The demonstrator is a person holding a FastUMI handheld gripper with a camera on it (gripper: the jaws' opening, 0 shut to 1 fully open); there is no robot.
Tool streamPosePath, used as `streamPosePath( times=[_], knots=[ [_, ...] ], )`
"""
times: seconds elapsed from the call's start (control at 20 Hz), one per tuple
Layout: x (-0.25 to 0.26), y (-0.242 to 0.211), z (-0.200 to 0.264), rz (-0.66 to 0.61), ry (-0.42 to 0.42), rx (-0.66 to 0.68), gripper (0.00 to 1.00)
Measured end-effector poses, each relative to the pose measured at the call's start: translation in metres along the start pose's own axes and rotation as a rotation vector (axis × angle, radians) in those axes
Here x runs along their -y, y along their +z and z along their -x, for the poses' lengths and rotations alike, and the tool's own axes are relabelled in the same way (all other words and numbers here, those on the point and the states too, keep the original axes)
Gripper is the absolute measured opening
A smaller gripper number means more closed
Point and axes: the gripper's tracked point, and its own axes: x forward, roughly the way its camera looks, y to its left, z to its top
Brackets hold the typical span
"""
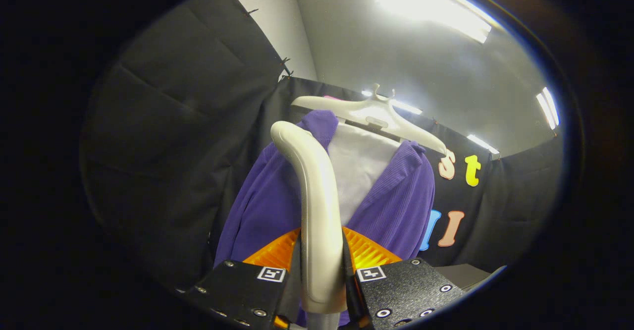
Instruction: Iron the clothes twice with a garment steamer, once on the left side and once on the right side.
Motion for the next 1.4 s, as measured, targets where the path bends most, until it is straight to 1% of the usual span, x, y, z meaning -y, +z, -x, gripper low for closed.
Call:
streamPosePath(
  times=[0.25, 0.65, 0.8, 0.95, 1.4],
  knots=[
    [-0.013, -0.039, 0.014, 0.012, 0.016, -0.057, 0.38],
    [-0.022, -0.078, 0.029, 0.071, 0.039, -0.099, 0.38],
    [-0.033, -0.099, 0.032, 0.063, 0.078, -0.159, 0.38],
    [-0.032, -0.115, 0.039, 0.092, 0.079, -0.174, 0.38],
    [-0.044, -0.178, 0.065, 0.137, 0.137, -0.280, 0.38]
  ],
)
